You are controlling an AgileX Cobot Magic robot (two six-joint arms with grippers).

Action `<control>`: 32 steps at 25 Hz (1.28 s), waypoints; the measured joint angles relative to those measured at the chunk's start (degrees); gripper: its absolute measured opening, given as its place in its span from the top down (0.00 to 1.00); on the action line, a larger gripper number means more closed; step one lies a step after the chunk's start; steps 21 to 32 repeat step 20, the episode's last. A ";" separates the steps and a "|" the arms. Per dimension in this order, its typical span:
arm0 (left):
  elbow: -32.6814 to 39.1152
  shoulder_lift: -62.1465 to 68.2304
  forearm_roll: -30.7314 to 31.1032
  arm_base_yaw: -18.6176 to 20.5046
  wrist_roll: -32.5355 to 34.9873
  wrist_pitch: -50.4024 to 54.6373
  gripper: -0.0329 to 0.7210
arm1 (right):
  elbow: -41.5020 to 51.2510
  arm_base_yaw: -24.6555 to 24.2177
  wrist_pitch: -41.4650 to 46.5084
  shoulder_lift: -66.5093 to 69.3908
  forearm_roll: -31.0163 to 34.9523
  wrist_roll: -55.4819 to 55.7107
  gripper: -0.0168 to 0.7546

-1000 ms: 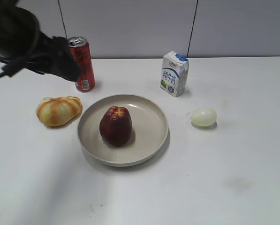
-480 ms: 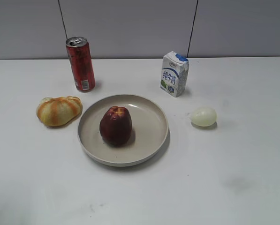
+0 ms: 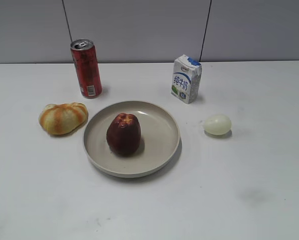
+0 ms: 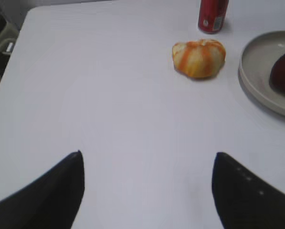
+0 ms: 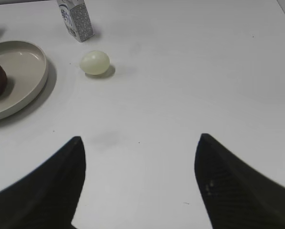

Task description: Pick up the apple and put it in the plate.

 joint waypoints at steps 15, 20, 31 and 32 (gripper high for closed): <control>2.05 -3.21 0.00 0.00 -0.09 -2.45 0.24 | 0.00 0.00 0.00 0.00 0.00 0.00 0.24; 2.05 -5.27 0.00 0.63 -0.09 -2.57 0.27 | 0.00 0.00 0.00 0.00 0.00 0.00 0.24; 2.05 -5.27 0.00 0.63 -0.09 -2.57 0.27 | 0.00 0.00 0.00 0.00 0.00 0.00 0.24; 2.05 -5.27 0.00 0.63 -0.09 -2.57 0.27 | 0.00 0.00 0.00 0.00 0.00 0.00 0.24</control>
